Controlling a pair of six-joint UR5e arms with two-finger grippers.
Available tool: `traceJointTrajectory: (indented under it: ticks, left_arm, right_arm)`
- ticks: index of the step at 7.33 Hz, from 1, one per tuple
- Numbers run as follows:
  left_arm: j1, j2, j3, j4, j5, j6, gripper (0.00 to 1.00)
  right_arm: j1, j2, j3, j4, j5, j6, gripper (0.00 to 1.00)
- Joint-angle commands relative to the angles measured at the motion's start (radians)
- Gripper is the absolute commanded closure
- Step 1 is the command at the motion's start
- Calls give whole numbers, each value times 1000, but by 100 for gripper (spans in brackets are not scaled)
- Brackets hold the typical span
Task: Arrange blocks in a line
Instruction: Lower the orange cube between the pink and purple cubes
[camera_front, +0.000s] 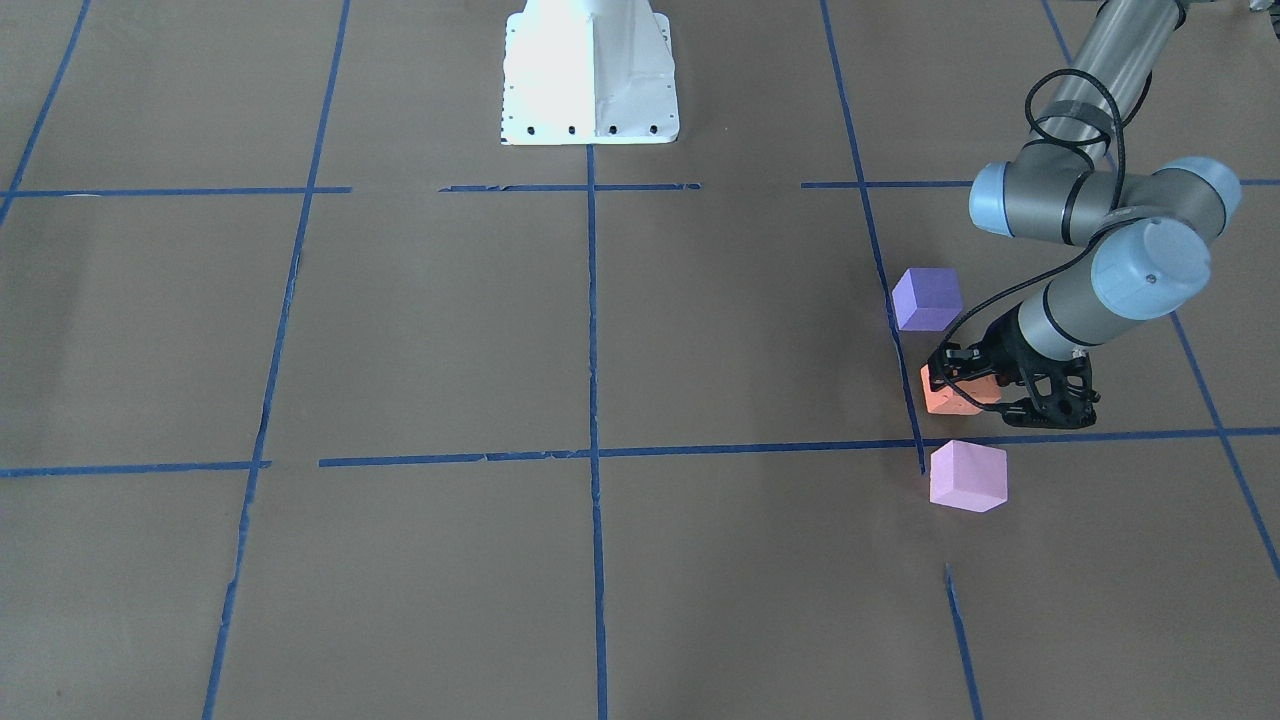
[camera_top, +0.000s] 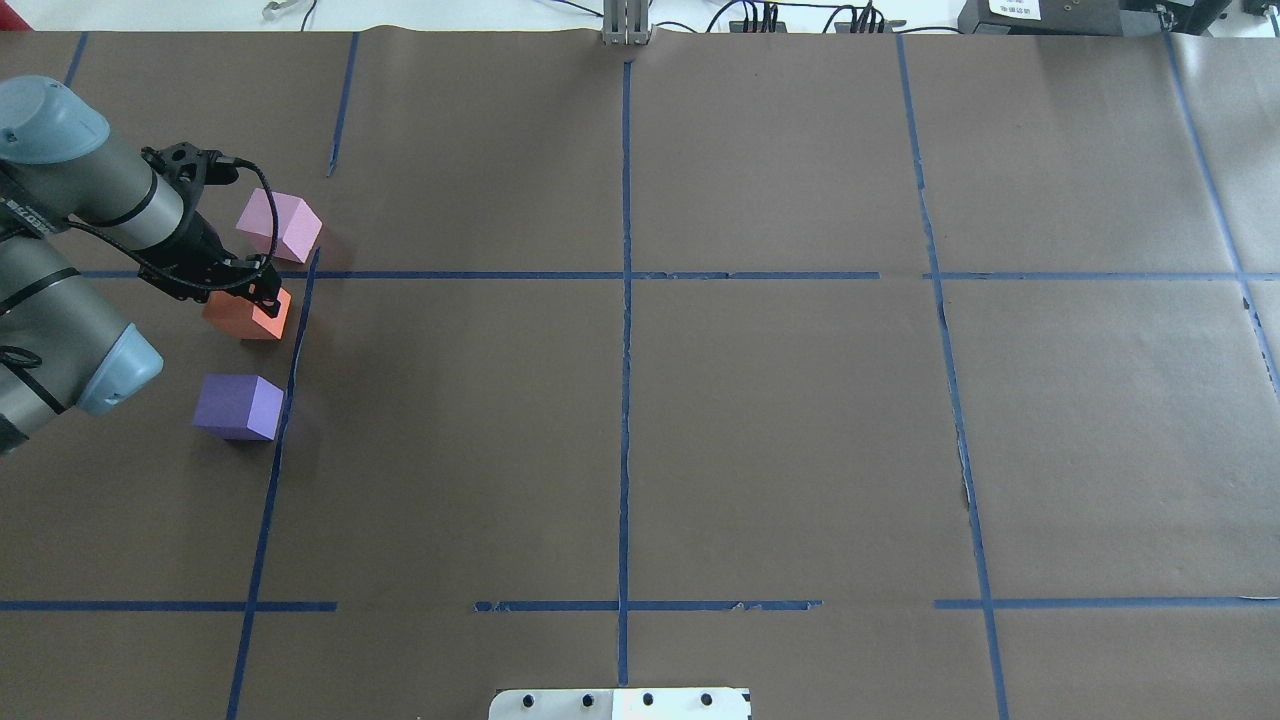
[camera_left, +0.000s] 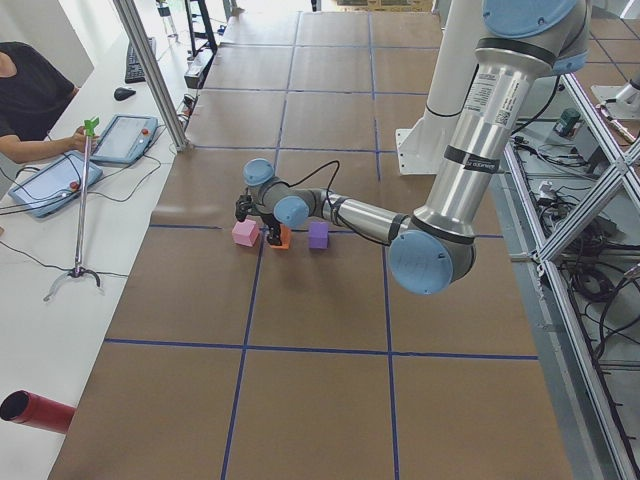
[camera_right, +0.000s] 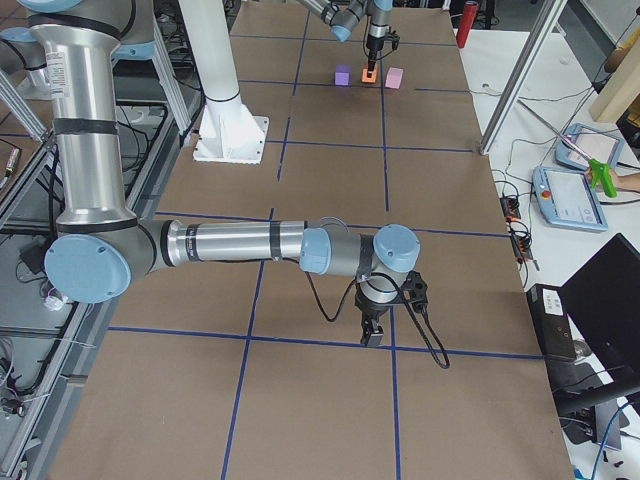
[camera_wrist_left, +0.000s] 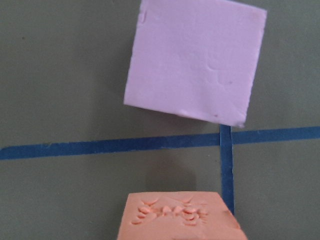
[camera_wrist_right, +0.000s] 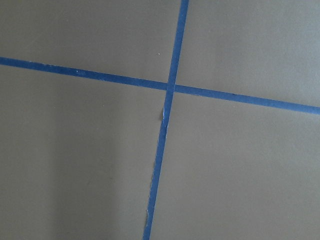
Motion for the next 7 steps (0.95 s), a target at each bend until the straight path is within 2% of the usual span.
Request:
traceJointTrajectory:
  ticks: [1,2,3,4,7]
  left_arm:
    - [6,-3,4,-4,3,-29,87]
    - [9,-5,1,-4,3,-33,52]
    - [12,-5,1,-6,3,-32,12]
    - [12,-5,0,-6,3,-33,0]
    - [12,-3,-6,-4,3,-35,0]
  right_arm:
    - [0,0,1,0,0,0,0]
    - [0,0,0,0,0,0,0]
    - [0,0,0,0,0,0,0]
    - [0,0,0,0,0,0,0]
    - [0,0,0,0,0,0,0]
